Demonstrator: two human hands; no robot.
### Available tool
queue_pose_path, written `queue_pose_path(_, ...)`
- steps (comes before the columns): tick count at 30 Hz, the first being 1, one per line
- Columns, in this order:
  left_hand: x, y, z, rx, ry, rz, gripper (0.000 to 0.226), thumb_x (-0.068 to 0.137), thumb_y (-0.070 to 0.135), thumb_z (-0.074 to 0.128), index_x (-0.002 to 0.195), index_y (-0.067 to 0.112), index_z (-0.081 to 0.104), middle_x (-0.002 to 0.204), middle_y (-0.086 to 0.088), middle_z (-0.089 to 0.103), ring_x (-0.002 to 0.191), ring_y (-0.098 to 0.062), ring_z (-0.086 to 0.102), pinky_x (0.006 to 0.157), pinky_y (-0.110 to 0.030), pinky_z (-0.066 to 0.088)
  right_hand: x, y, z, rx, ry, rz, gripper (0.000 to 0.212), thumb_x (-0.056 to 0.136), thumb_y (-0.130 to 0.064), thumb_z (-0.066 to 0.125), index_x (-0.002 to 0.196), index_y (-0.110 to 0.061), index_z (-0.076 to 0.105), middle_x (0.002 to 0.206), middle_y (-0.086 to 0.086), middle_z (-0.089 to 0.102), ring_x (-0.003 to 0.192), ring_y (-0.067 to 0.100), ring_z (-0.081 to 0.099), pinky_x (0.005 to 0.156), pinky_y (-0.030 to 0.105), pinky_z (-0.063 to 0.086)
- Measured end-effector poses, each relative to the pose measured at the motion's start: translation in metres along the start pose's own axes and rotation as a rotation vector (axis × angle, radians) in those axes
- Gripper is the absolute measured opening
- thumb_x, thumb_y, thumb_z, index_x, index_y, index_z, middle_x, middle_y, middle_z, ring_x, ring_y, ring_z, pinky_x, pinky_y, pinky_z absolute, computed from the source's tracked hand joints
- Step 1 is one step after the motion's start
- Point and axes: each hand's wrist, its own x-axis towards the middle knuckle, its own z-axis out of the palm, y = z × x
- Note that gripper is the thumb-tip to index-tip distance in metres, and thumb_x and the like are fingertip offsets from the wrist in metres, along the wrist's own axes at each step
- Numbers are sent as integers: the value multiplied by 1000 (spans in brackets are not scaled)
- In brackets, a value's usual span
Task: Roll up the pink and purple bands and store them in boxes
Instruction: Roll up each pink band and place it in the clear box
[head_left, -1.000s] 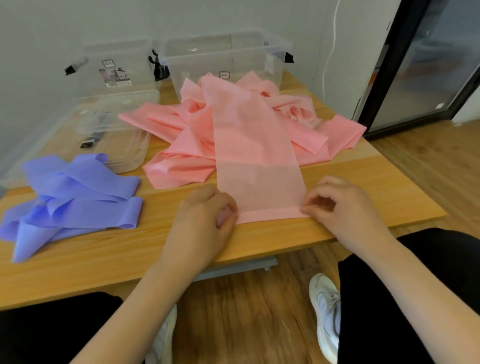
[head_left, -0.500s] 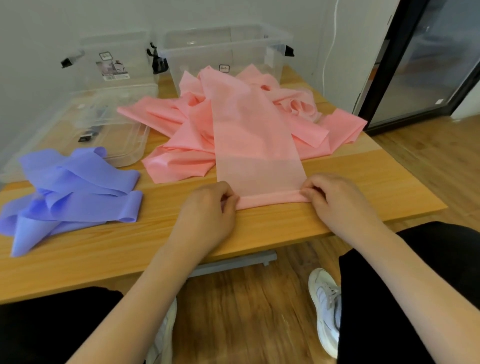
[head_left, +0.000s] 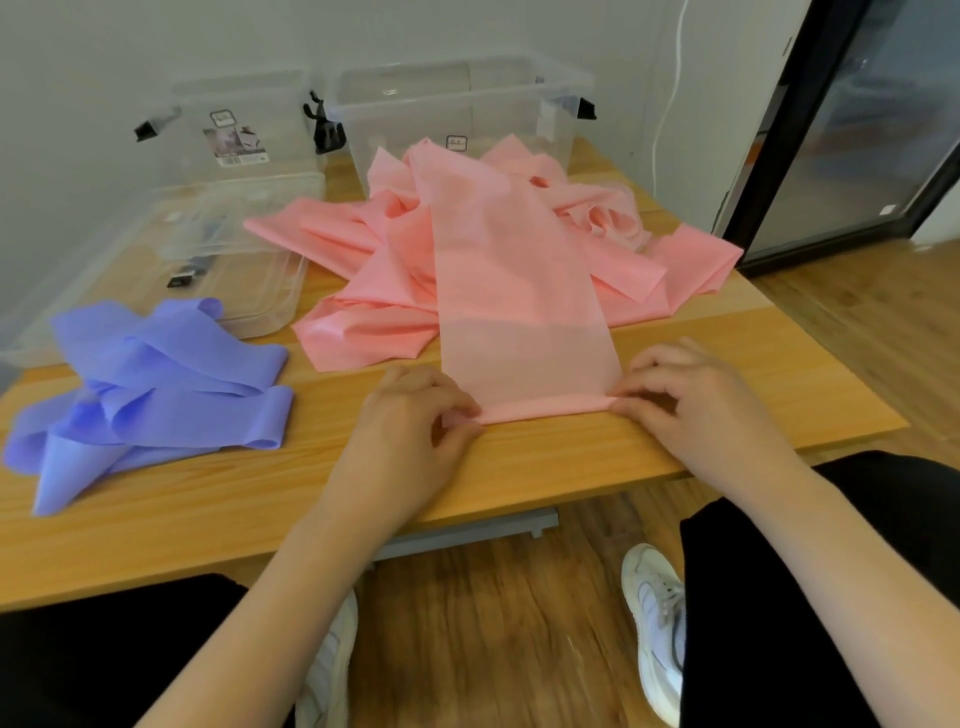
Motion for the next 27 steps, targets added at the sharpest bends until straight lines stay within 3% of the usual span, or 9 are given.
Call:
queue_pose_path(4,4,5,-2,-56,9,-72,5,86,16,61,87,15,66,79,8,57,71,-3,49,67,-6,36,2,-2,4,22,35,11,10,84,-7,63,86,-10,72,81,-6,62,84,16,54,76,18,35)
queue_pose_path(8,2,6,-1,-63,22,-154,4,86,16,60,83,19,60,69,11,54,64,-1,49,60,-13,39,1,-4,4,158,15,146,17,85,-9,62,83,-26,65,78,-15,61,71,0,53,67,1,35)
queue_pose_path(11,2,1,0,-54,26,-173,13,83,11,60,80,21,55,63,11,50,60,-4,48,55,-14,37,2,-4,3,215,69,215,24,79,-10,67,70,-30,57,68,-11,60,63,-2,52,59,6,38)
queue_pose_path(13,1,0,-1,-17,51,-87,15,82,8,60,86,22,58,73,9,53,66,-5,48,61,-15,38,2,-4,3,221,78,232,21,76,-10,71,68,-26,60,67,-9,60,64,-1,52,59,7,39)
queue_pose_path(16,0,-1,1,70,46,85,28,80,13,46,93,19,70,86,-1,58,78,-16,51,66,-31,44,2,-3,4,149,85,209,18,75,-11,73,67,-24,63,70,-11,57,66,3,51,62,6,37)
queue_pose_path(19,-1,1,0,47,-13,138,39,76,19,38,88,17,75,83,1,60,79,-19,54,67,-32,45,2,0,1,129,62,143,12,76,-15,72,71,-25,66,79,-13,55,77,1,51,69,6,34)
queue_pose_path(24,-2,3,1,23,-20,56,23,79,32,58,89,17,72,86,6,61,82,-8,52,71,-10,33,0,6,-2,99,-51,39,11,73,-20,74,82,-21,68,86,-13,58,87,7,51,78,8,34)
queue_pose_path(27,1,4,2,-3,0,15,5,84,21,66,85,16,67,78,8,57,73,-7,50,63,-11,36,1,4,-1,86,-13,21,8,83,-14,65,80,-21,67,81,-11,60,84,9,54,76,8,35)
